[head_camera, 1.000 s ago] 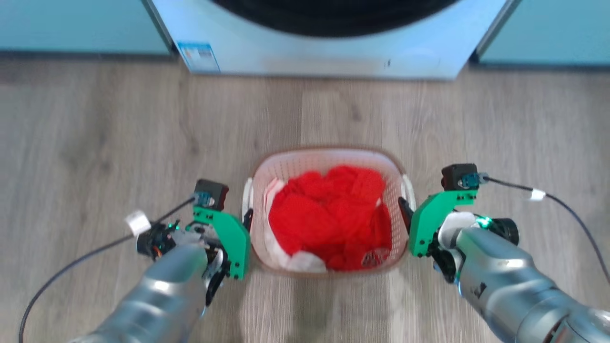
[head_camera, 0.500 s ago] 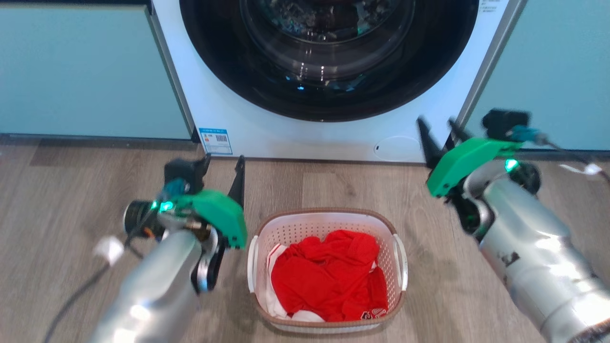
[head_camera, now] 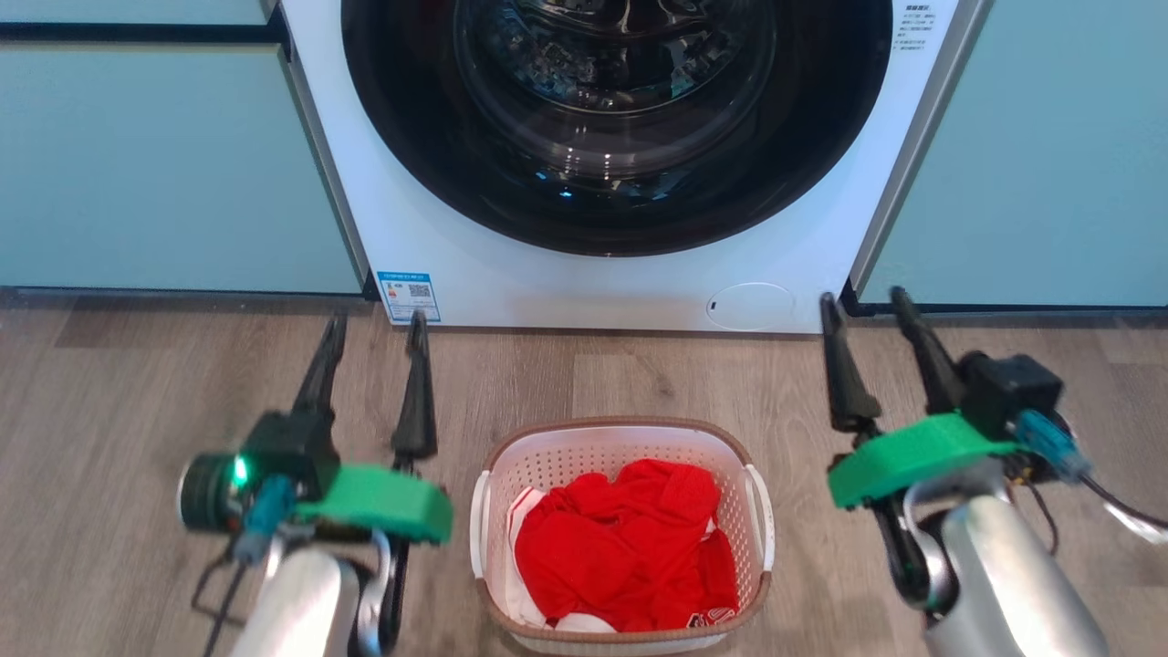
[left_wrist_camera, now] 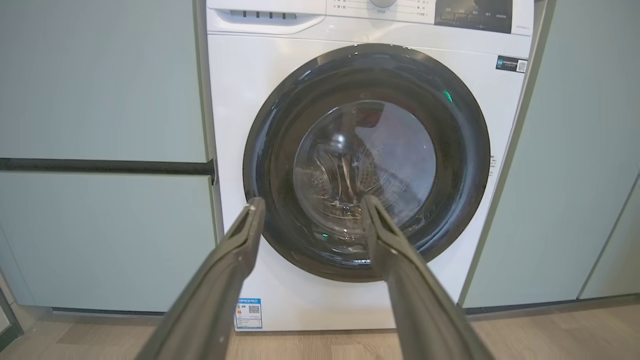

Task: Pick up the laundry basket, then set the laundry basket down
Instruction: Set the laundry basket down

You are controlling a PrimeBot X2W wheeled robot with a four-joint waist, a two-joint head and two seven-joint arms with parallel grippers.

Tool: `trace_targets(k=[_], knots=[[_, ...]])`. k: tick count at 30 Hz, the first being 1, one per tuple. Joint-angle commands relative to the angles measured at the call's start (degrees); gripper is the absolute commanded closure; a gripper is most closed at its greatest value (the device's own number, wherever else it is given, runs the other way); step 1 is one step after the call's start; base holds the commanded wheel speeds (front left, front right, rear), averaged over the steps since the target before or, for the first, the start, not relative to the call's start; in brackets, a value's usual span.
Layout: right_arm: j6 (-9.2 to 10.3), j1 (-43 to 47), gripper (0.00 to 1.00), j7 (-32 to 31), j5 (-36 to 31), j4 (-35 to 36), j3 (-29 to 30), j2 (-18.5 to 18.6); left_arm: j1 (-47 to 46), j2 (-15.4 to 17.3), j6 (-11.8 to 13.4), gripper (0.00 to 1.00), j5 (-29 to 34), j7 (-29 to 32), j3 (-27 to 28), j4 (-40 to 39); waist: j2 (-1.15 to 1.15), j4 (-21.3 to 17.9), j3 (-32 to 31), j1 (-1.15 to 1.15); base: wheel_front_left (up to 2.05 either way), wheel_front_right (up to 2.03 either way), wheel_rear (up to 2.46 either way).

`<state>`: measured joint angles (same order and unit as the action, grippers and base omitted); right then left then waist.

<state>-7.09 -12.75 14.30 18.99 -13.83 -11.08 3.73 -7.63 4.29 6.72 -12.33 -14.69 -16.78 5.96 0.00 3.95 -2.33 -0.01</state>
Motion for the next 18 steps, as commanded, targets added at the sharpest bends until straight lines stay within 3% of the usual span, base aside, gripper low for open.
trace_targets(k=[1, 6, 18], knots=[[-0.40, 0.4, 0.00, 0.7, -1.2, 3.8, 0.2, -0.7, -0.4, -0.2, -0.5, 0.00, 1.6, -0.3, 3.0, -2.6, 0.00, 0.1, -0.1, 0.01, 0.00, 0.00, 0.00], [-0.40, 5.4, 0.00, 0.7, -3.3, 7.2, 2.3, -0.8, 4.2, -1.2, -1.6, 0.00, 2.5, -0.3, 3.7, -0.9, 0.00, 0.1, -0.5, 0.01, 0.00, 0.00, 0.00], [-0.40, 9.8, 0.00, 0.7, -4.7, 6.5, 4.5, -0.8, 5.4, -1.4, -2.6, 0.00, 0.5, -0.3, 3.2, 2.4, 0.00, -0.3, -0.8, 0.01, 0.00, 0.00, 0.00]])
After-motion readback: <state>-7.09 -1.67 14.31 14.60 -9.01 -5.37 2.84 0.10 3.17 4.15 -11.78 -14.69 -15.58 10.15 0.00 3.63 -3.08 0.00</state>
